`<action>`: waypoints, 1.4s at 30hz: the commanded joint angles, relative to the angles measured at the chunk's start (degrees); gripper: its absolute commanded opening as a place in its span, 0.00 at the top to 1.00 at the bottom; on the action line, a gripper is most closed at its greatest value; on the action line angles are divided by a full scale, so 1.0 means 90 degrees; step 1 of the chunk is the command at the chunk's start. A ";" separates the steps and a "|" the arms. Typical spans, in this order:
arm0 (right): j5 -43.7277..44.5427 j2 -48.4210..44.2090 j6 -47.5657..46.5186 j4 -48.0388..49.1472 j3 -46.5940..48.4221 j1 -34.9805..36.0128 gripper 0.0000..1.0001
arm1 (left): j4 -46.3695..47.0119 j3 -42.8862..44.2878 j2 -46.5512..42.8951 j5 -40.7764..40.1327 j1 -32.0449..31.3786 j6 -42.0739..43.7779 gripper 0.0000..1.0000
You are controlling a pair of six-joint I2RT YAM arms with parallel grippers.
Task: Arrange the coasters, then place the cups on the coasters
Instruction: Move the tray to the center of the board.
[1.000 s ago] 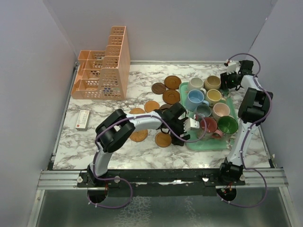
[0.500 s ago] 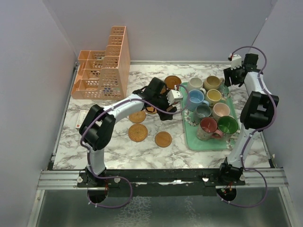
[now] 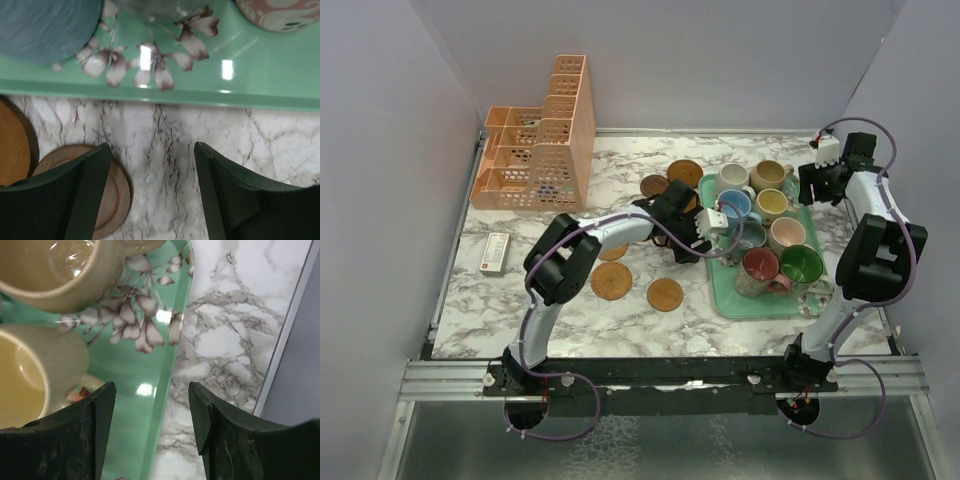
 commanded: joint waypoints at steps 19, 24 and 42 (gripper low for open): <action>-0.0473 -0.2006 0.1044 0.0544 -0.1544 -0.0313 0.39 | -0.0688 0.2542 0.2084 0.0560 -0.0280 0.0028 0.33; -0.0503 -0.2040 0.1027 0.0592 -0.1628 -0.0369 0.39 | -0.0910 0.3340 0.2564 0.0672 -0.0296 -0.0127 0.36; -0.1425 -0.2214 0.0915 0.0353 -0.1526 -0.0500 0.38 | -0.1497 0.3802 0.1823 0.0415 -0.0095 0.0246 0.28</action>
